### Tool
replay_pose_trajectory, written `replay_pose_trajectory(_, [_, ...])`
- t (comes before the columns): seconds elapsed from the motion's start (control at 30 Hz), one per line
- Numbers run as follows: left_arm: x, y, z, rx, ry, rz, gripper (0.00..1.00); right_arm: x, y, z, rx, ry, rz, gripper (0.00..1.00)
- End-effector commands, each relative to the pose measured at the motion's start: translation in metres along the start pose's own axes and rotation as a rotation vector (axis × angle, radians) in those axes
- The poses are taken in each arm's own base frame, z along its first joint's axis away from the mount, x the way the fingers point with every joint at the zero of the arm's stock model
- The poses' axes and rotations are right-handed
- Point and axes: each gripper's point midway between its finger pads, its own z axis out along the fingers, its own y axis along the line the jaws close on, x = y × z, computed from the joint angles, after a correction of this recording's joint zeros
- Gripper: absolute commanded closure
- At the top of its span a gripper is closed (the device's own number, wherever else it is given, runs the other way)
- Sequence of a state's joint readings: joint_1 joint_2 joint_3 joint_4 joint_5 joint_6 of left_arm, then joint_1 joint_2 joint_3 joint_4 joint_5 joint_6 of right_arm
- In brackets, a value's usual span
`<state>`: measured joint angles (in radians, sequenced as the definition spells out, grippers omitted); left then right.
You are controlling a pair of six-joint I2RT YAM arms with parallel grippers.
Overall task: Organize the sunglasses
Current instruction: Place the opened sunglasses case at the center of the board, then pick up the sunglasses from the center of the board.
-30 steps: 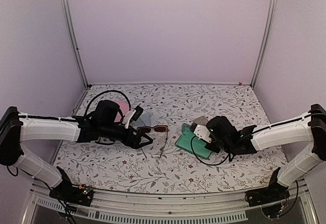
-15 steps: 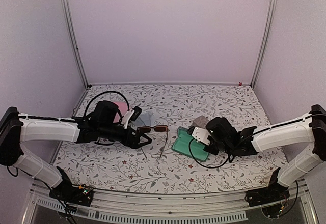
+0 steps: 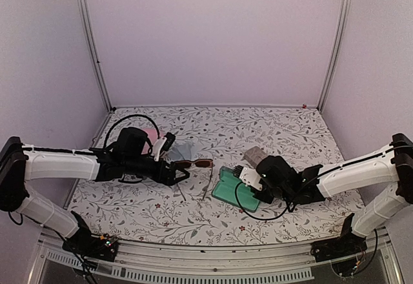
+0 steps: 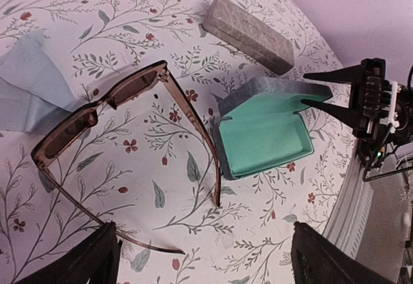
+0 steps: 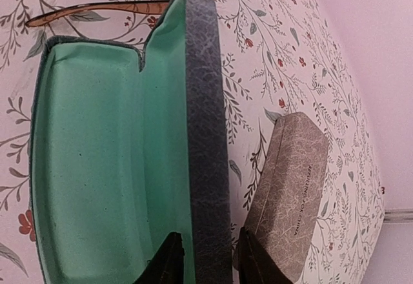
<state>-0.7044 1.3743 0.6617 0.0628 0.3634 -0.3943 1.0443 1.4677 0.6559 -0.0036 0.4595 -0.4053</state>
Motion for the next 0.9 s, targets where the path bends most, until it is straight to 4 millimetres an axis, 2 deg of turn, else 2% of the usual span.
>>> replay_pose_trajectory(0.0, [-0.002,0.015,-0.007,-0.072,-0.034,-0.016,0.07,-0.005,-0.001,-0.006,-0.004,-0.011,0.039,0.60])
replay_pose_trajectory(0.17, [0.003,0.031,-0.009,-0.157,-0.041,-0.032,0.07,-0.009,-0.003,-0.011,-0.014,-0.032,0.086,0.45])
replay_pose_trajectory(0.3, [0.006,0.043,-0.008,-0.212,-0.038,-0.041,0.09,-0.019,-0.010,-0.020,-0.012,-0.075,0.136,0.37])
replay_pose_trajectory(0.6, [0.018,0.073,0.014,-0.296,0.036,-0.086,0.25,-0.052,-0.038,-0.058,0.007,-0.227,0.247,0.25])
replay_pose_trajectory(0.73, [0.021,0.082,0.024,-0.303,0.044,-0.111,0.33,-0.054,-0.043,-0.062,0.017,-0.241,0.286,0.21])
replay_pose_trajectory(0.87, [0.019,0.082,0.033,-0.287,0.042,-0.122,0.40,-0.050,-0.039,-0.057,0.009,-0.217,0.312,0.20])
